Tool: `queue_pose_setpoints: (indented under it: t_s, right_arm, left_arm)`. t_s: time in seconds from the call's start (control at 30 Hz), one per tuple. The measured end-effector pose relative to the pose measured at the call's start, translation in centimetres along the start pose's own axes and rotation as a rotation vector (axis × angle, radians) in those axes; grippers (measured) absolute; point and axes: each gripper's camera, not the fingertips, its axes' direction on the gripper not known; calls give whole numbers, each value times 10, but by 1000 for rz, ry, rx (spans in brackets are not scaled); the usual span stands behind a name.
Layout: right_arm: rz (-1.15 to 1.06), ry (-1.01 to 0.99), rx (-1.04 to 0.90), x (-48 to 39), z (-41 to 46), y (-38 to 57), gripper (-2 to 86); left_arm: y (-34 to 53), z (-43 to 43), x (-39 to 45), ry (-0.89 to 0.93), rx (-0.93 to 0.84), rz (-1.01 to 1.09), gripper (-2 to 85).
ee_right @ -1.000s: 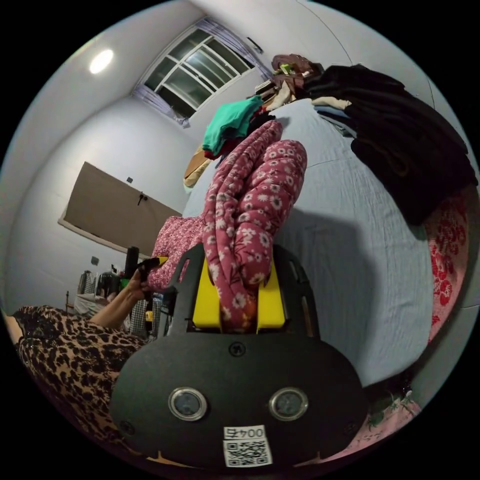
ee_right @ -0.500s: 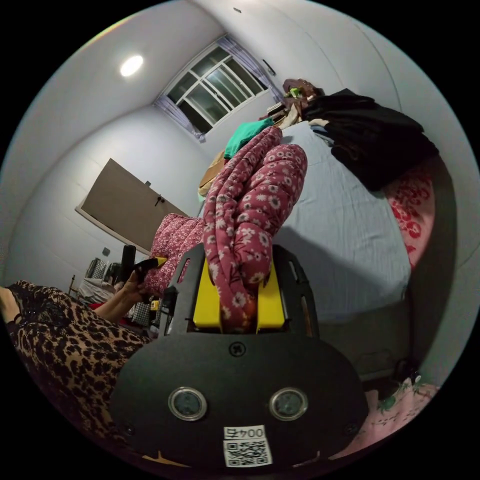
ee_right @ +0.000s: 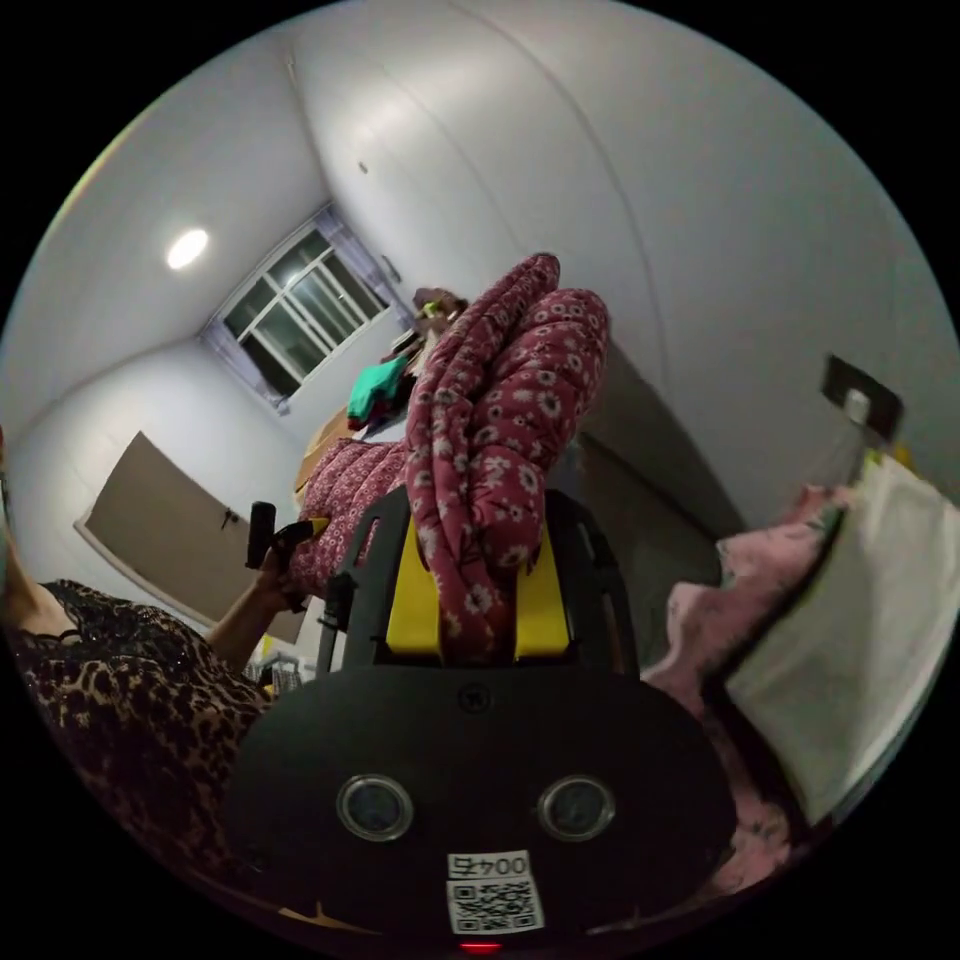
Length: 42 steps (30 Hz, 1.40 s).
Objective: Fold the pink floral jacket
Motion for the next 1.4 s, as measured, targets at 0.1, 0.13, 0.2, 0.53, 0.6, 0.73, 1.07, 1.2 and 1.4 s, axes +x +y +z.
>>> queue_pose_setpoints:
  t_s: [0.1, 0.13, 0.2, 0.53, 0.6, 0.73, 1.07, 1.2, 1.4]
  right_arm:
    - [91, 74, 87, 33, -96, 66, 100]
    - [119, 99, 126, 46, -136, 92, 100]
    - [153, 135, 182, 66, -192, 130, 100]
    - [237, 322, 398, 198, -491, 305, 99]
    - [252, 357, 412, 226, -541, 328, 99]
    - [310, 446, 443, 291, -638, 381, 100]
    - [873, 406, 251, 494, -652, 550, 108]
    - [769, 422, 270, 492, -669, 545, 109]
    - [724, 565, 248, 492, -669, 538, 112]
  left_arm:
    - [-2, 79, 54, 68, -96, 83, 101]
    - [-2, 111, 79, 90, -127, 123, 101]
    - [-1, 160, 120, 119, -169, 190, 101]
    - [39, 466, 342, 258, -305, 417, 102]
    - [47, 522, 378, 281, -329, 441, 102]
    - [67, 649, 432, 281, -397, 442, 101]
    - [156, 846, 392, -84, -677, 192, 102]
    - [143, 840, 446, -102, -621, 365, 104]
    - [149, 863, 452, -239, -677, 436, 105]
